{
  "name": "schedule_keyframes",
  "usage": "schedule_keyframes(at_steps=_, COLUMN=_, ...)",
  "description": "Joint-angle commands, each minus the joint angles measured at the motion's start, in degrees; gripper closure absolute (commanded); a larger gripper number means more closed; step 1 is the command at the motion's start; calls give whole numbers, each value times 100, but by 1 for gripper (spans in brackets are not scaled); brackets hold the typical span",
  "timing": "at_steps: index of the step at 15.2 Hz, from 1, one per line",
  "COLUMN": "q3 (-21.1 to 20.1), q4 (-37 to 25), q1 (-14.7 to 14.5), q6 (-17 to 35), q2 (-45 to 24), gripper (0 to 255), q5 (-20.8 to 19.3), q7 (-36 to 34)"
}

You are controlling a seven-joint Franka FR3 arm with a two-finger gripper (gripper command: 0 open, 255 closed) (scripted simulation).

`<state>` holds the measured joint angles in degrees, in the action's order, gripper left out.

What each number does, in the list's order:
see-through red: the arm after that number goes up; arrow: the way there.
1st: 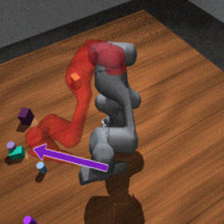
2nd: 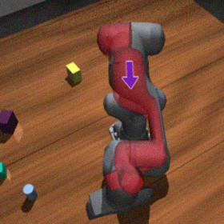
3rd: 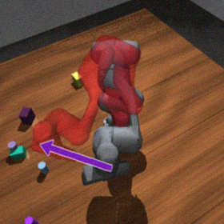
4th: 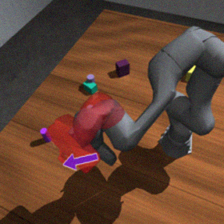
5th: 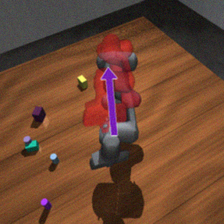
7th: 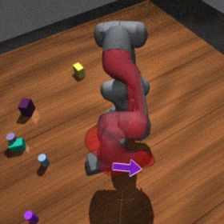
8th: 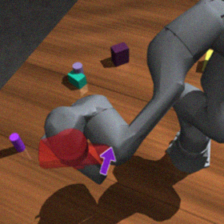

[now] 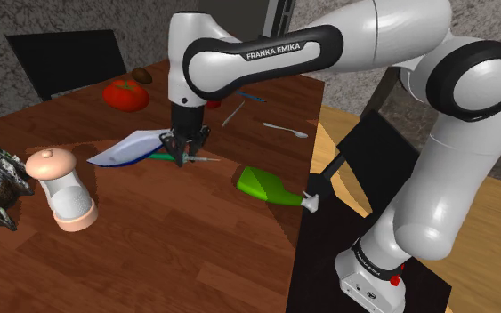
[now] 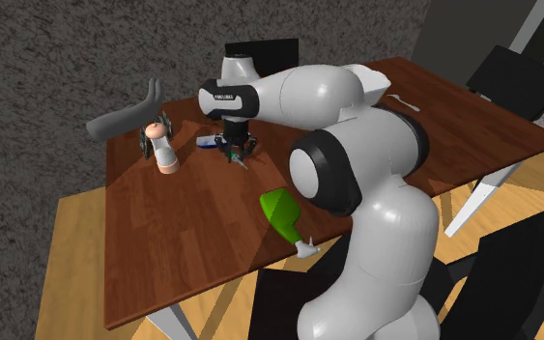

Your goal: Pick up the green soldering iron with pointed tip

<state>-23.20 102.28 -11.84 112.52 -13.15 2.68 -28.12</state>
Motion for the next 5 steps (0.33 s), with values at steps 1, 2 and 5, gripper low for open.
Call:
schedule_keyframes(at_steps=1, q3=-6, q4=-81, q1=5, q6=-131, q2=52, gripper=255, q5=18, q7=-3)
schedule_keyframes(at_steps=2, q3=-7, q4=-135, q1=7, q6=-203, q2=71, gripper=255, q5=24, q7=-5)
schedule_keyframes(at_steps=5, q3=-9, q4=-198, q1=9, q6=-285, q2=91, gripper=255, q5=31, q7=-9)
